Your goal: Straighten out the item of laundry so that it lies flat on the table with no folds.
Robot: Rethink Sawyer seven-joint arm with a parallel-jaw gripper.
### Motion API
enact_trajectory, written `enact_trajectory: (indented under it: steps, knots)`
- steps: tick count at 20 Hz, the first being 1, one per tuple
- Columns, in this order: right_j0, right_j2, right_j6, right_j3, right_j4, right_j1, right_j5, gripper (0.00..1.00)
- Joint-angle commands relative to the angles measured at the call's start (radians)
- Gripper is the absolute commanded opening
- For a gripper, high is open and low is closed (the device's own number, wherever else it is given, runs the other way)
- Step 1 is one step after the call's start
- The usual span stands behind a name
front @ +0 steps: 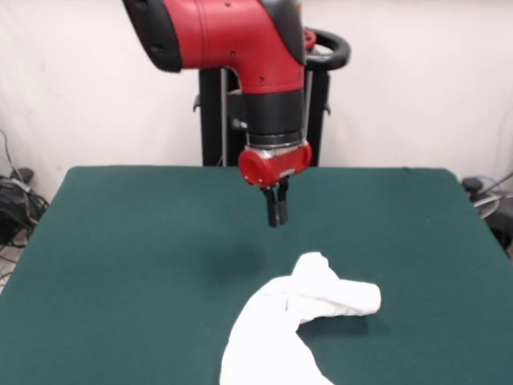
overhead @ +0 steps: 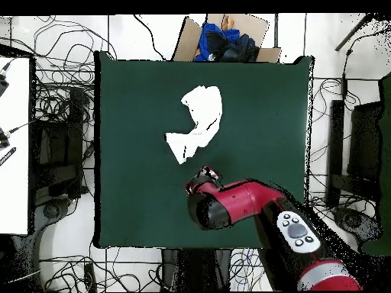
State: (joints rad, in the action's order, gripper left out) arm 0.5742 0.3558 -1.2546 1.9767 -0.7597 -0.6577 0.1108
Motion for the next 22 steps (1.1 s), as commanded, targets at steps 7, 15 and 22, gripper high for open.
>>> enact_trajectory:
  steps: [7,15,22]
  knots:
    - [-0.064,0.053,-0.013,-0.106,-0.079,0.081,0.063,0.00]
    - [-0.109,0.013,-0.055,-0.121,-0.124,0.060,-0.036,0.00]
    - [-0.155,-0.021,-0.086,-0.138,-0.160,0.041,-0.107,0.00]
